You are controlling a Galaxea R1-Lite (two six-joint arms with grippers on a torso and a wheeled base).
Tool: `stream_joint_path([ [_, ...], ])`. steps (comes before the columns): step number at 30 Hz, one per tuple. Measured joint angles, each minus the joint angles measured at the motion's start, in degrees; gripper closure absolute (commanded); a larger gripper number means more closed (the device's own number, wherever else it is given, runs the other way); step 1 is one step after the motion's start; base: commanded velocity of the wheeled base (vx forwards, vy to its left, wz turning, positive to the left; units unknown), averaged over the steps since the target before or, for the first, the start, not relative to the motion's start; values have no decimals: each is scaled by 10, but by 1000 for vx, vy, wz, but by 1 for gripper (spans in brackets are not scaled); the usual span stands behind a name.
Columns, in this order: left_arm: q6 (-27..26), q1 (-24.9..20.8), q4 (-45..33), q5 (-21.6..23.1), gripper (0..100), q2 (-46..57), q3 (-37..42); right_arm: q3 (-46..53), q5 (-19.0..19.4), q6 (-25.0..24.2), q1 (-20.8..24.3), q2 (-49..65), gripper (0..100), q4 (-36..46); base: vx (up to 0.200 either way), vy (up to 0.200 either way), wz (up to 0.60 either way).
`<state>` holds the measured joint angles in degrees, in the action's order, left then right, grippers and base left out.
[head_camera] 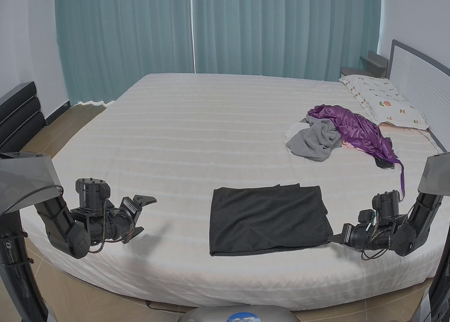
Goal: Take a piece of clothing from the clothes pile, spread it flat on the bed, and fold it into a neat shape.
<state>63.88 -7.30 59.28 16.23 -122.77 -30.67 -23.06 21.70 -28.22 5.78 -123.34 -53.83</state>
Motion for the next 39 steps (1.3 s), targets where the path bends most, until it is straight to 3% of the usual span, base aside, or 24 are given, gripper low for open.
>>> stream_joint_path([
  [13,0,0,0,0,0,0,0,6,0,27,-15,-1,100,1,0,0,0],
  [14,0,0,0,0,0,0,0,7,0,28,-17,-2,0,1,0,0,0],
  [20,0,0,0,0,0,0,0,9,0,48,-26,-9,0,1,0,0,0],
  [28,0,0,0,0,0,0,0,-27,4,15,-34,-11,0,-3,0,0,0],
  [32,0,0,0,0,0,0,0,-85,-4,-23,-28,-21,0,1,0,0,0],
  [39,0,0,0,0,0,0,1,-236,-50,-60,-15,-69,0,39,0,0,0],
])
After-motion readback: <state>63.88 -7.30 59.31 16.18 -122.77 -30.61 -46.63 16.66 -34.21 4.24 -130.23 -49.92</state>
